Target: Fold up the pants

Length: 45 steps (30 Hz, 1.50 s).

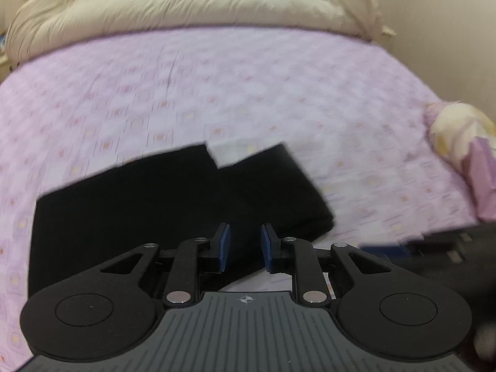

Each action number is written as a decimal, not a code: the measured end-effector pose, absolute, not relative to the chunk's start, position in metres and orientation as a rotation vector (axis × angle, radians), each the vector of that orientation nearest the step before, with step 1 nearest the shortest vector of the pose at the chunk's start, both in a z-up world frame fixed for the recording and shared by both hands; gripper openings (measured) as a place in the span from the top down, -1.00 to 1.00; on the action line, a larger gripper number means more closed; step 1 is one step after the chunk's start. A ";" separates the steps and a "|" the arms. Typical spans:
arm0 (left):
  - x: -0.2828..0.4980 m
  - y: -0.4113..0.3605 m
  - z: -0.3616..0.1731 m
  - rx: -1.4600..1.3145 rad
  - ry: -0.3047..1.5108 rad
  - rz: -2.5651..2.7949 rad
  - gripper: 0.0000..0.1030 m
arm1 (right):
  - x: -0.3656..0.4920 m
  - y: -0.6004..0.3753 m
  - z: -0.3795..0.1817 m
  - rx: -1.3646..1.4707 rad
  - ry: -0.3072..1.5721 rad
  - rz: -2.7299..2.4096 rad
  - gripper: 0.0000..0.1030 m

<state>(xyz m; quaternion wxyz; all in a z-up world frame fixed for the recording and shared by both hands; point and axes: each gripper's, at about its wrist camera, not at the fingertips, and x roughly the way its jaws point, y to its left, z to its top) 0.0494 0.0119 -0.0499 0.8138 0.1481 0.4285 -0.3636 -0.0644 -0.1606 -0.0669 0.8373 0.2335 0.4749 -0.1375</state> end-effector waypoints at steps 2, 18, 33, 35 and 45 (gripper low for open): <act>0.049 0.018 -0.041 0.329 0.880 -0.762 0.58 | -0.061 -0.164 -0.063 0.497 0.987 -0.290 0.30; 0.080 0.163 -0.064 0.270 0.980 -0.446 0.50 | 0.059 -0.156 -0.112 0.595 1.080 -0.015 -0.06; 0.070 0.165 -0.096 0.250 1.047 -0.363 0.39 | 0.070 -0.146 -0.076 0.484 1.067 0.000 0.85; 0.071 0.164 -0.097 0.239 1.044 -0.353 0.39 | 0.069 -0.146 -0.067 0.478 1.054 0.009 0.86; 0.082 0.147 -0.119 0.337 1.095 -0.314 0.18 | 0.057 -0.142 -0.029 0.411 0.959 -0.006 0.89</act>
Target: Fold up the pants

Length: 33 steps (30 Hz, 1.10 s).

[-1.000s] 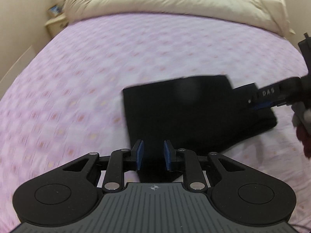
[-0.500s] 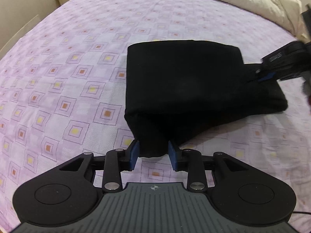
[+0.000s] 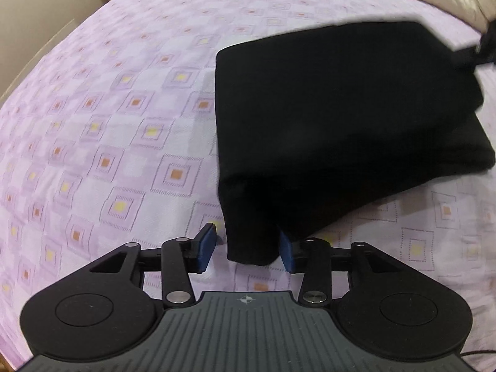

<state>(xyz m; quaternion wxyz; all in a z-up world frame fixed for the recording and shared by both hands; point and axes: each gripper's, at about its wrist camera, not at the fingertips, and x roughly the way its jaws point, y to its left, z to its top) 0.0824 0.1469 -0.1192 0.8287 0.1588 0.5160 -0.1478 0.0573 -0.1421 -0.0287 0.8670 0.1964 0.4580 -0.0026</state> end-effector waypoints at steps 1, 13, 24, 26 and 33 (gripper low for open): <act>0.081 0.143 -0.119 0.363 1.089 -0.321 0.18 | 0.053 -0.147 -0.020 0.398 0.938 -0.021 0.89; 0.072 0.132 -0.120 0.374 1.129 -0.400 0.17 | 0.036 -0.198 -0.076 0.232 1.138 -0.232 0.98; 0.076 0.170 -0.048 0.201 1.094 -0.422 0.18 | 0.006 -0.216 -0.062 0.303 1.028 -0.336 0.45; 0.090 0.163 -0.042 0.155 1.082 -0.418 0.18 | 0.006 -0.211 -0.055 0.303 0.987 -0.341 0.39; 0.132 0.123 -0.070 0.127 1.128 -0.435 0.17 | 0.031 -0.199 -0.072 0.354 1.007 -0.240 0.17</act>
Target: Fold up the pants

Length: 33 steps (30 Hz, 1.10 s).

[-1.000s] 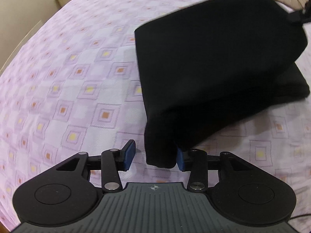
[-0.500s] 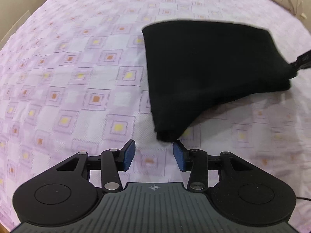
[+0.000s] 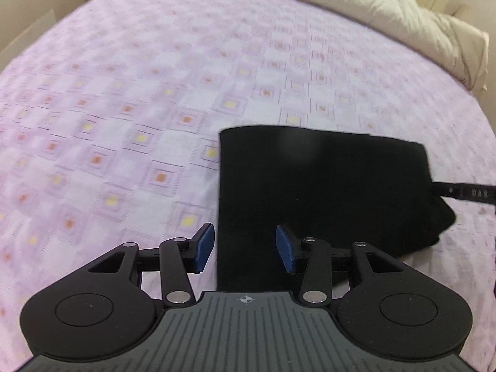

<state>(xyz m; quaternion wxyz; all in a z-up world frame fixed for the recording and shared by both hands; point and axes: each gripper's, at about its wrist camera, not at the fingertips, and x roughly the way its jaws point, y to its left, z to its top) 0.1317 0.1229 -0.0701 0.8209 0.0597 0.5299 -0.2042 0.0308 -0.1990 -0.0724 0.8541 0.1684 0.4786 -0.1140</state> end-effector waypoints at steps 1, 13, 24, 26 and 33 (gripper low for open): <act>0.136 0.119 -0.076 0.119 1.146 -0.440 0.17 | 0.033 -0.199 -0.077 0.357 1.020 -0.236 0.16; 0.155 0.122 -0.120 0.041 1.231 -0.461 -0.57 | 0.035 -0.222 -0.121 0.575 1.012 -0.193 -0.31; 0.155 0.094 -0.125 0.124 1.245 -0.476 -1.00 | 0.047 -0.211 -0.128 0.512 1.039 -0.143 -0.54; 0.155 0.094 -0.124 0.125 1.254 -0.472 -1.00 | 0.049 -0.209 -0.128 0.514 1.048 -0.153 -0.50; 0.152 0.103 -0.111 0.220 1.263 -0.581 -0.76 | 0.023 -0.202 -0.114 0.502 1.093 -0.177 0.16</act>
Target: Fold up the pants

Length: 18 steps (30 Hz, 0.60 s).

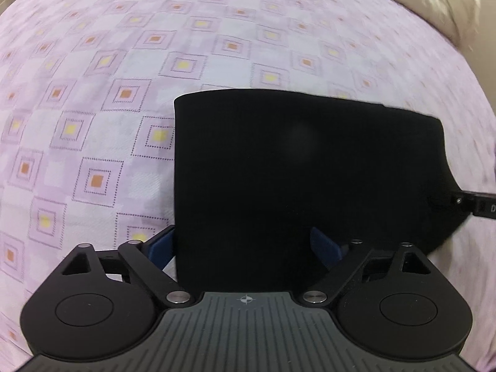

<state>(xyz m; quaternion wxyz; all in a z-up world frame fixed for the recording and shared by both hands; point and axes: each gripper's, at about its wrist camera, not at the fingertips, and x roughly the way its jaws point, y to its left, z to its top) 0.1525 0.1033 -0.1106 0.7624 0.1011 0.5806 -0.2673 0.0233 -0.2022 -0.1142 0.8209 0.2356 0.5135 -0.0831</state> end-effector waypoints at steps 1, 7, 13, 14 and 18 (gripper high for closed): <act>0.151 0.106 -0.109 0.237 1.257 -0.587 -0.74 | 0.014 -0.203 -0.115 0.511 1.094 -0.198 0.16; 0.114 0.131 -0.078 0.274 1.141 -0.523 -0.45 | -0.015 -0.178 -0.079 0.387 0.911 -0.271 0.04; 0.062 0.128 -0.082 0.349 1.112 -0.535 -0.45 | -0.005 -0.116 -0.063 0.261 0.861 -0.052 0.14; 0.060 0.126 -0.086 0.351 1.127 -0.522 -0.45 | -0.001 -0.102 -0.066 0.230 0.878 -0.006 0.18; 0.063 0.137 -0.109 0.318 1.204 -0.449 -0.43 | 0.012 -0.068 -0.093 0.130 0.983 0.033 0.84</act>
